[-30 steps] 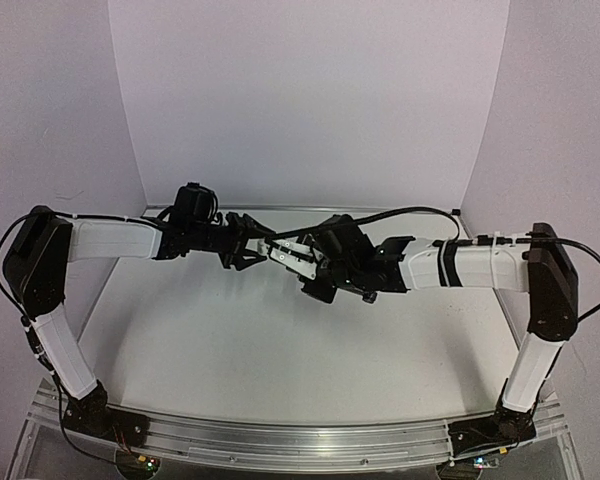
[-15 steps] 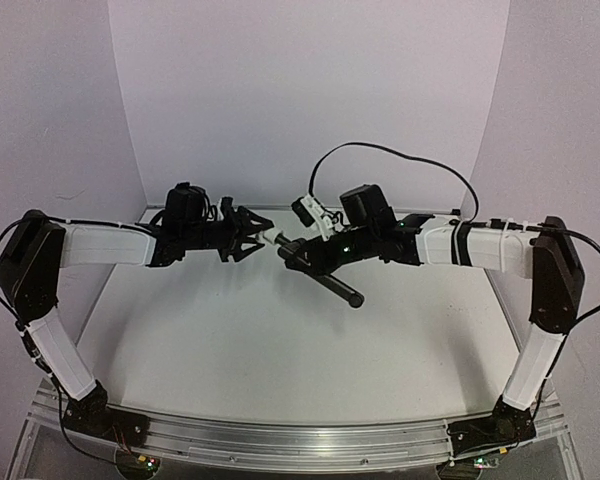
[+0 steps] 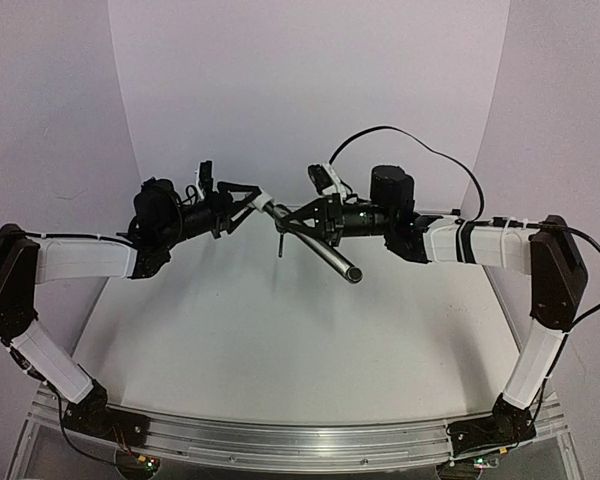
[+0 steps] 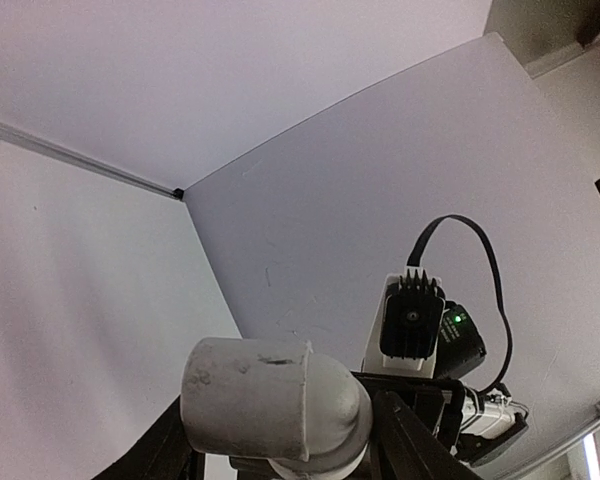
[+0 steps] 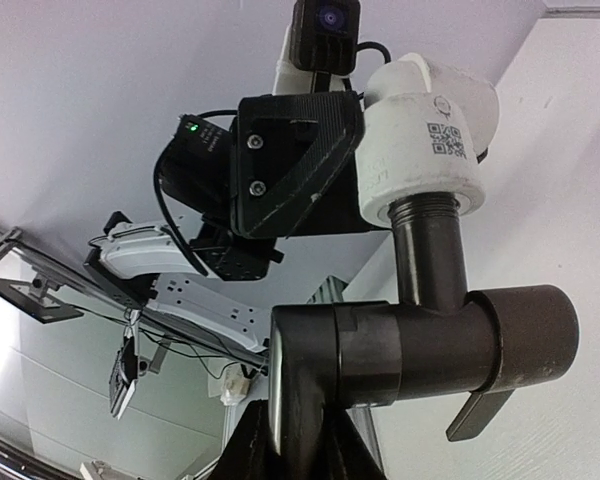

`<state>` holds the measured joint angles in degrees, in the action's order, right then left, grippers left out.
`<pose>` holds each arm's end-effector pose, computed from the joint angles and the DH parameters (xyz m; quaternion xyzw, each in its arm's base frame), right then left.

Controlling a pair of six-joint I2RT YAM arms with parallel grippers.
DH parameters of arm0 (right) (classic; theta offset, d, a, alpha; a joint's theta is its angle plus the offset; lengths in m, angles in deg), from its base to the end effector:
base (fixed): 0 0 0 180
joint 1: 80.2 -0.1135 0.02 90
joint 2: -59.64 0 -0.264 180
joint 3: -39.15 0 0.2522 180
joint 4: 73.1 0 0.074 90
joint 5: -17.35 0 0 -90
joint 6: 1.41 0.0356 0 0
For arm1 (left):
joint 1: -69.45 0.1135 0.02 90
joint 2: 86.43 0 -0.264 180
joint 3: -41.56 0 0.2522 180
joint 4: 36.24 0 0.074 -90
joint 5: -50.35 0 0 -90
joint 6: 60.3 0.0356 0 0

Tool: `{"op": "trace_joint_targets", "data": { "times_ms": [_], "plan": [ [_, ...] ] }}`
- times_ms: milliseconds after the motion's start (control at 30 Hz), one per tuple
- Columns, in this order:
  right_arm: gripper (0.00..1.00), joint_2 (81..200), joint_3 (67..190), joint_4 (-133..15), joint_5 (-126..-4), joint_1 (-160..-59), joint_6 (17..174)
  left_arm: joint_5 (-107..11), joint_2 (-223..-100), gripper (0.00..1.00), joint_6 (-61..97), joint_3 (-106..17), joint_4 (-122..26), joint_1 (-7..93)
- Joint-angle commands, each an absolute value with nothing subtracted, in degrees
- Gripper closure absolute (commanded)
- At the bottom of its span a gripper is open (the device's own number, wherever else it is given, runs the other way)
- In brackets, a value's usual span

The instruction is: Install the water faucets

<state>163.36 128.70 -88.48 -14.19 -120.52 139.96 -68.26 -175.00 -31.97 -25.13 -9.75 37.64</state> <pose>0.3004 0.2947 0.3102 -0.2885 0.6413 0.6853 0.1893 0.2904 -0.2002 0.2919 0.0062 0.6817 -0.6335 0.3661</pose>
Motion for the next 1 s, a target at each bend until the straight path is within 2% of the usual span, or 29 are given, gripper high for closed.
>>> {"op": "trace_joint_targets", "data": {
  "times_ms": [0, 67, 133, 267, 400, 567, 667, 800, 967],
  "plan": [
    [1.0, 158.89, 129.27, -98.41, -12.15, -119.62, 134.77, -73.43, -171.14, 0.31, -26.09, -22.44, -7.02, 36.4],
    [1.0, 157.38, 129.43, -89.13, -14.91, -119.22, 125.31, -72.72, -168.94, 0.19, -25.05, -20.93, -8.1, 36.38],
    [1.0, 156.02, 131.18, -71.73, -22.47, -119.3, 111.5, -72.55, -166.78, 0.09, -24.21, -19.63, -9.72, 36.4],
    [1.0, 154.08, 131.33, -58.18, -39.33, -119.3, 92.98, -70.76, -162.6, 0.01, -20.28, -19.38, -19.74, 36.4],
    [1.0, 151.86, 129.88, -55.45, -46.97, -119.35, 81.64, -64.18, -159.9, 0.0, -18.43, -20.9, -32.17, 36.4],
    [1.0, 150.56, 130.05, -52.03, -53.71, -121.1, 68.18, -67.24, -166.39, 0.02, -22.55, -30.67, -44.11, 36.48],
    [1.0, 149.84, 128.69, -51.86, -60.39, -124.38, 56.81, -72.52, -170.3, 0.04, -28.92, -32.68, -40.74, 36.58],
    [1.0, 150.29, 129.44, -50.85, -65.41, -128.26, 50.42, -78.03, -174.18, 0.06, -36.6, -31.99, -30.38, 36.58],
    [1.0, 151.28, 131.92, -50.81, -63.28, -130.27, 53.15, -80.98, -178.75, 0.07, -42.01, -30.87, -20.8, 36.5]
  ]
}}
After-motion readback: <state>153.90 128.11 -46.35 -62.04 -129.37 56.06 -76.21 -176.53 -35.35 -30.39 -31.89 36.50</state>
